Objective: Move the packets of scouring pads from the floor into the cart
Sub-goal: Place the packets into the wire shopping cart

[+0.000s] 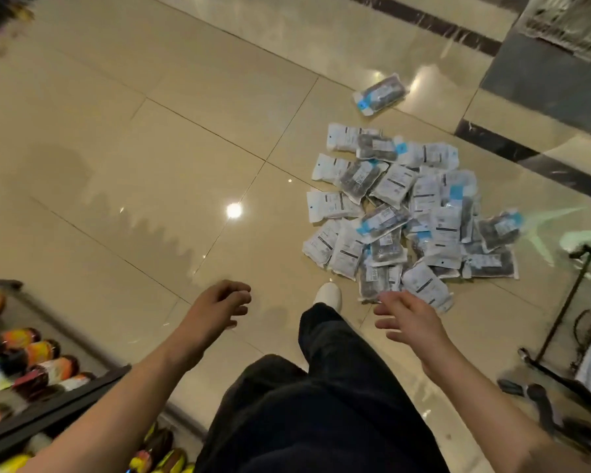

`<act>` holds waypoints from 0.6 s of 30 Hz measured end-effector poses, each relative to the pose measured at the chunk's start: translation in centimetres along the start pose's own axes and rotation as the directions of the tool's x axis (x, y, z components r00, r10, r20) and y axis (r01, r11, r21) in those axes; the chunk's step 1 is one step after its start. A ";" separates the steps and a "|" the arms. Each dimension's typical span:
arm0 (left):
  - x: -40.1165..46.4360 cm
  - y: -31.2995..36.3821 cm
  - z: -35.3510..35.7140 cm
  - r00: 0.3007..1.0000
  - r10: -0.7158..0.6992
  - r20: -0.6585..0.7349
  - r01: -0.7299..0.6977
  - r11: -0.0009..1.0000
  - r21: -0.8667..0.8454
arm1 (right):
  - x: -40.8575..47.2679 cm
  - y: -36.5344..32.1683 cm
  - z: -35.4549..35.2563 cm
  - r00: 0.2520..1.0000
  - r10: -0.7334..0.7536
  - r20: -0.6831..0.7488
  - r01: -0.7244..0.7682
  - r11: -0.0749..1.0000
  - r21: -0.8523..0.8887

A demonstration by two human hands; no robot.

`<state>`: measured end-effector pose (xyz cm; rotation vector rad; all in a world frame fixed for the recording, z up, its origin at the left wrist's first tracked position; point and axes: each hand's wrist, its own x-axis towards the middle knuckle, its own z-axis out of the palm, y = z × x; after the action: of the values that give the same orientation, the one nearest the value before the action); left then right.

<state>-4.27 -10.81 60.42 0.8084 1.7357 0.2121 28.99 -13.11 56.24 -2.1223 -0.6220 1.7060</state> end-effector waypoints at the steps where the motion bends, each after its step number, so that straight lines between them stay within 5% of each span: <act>1: 1.1 1.3 -0.7 1.000 0.007 0.002 -0.007 1.000 0.017 | 1.2 -1.5 0.2 1.000 0.001 0.023 -0.001 1.000 -0.017; 9: 11.0 9.2 -3.9 0.996 -0.084 0.004 0.083 0.991 0.107 | 9.3 -8.5 1.0 0.993 0.112 0.042 -0.111 0.993 -0.028; 18: 32.6 17.3 1.9 0.960 -0.086 0.268 -0.046 0.891 0.452 | 22.6 -6.5 3.9 0.932 0.343 -0.115 -0.309 0.919 0.244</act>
<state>0.86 21.58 43.35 1.1007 1.5352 -0.3285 28.51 4.45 40.19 -2.2591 -0.0245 1.6554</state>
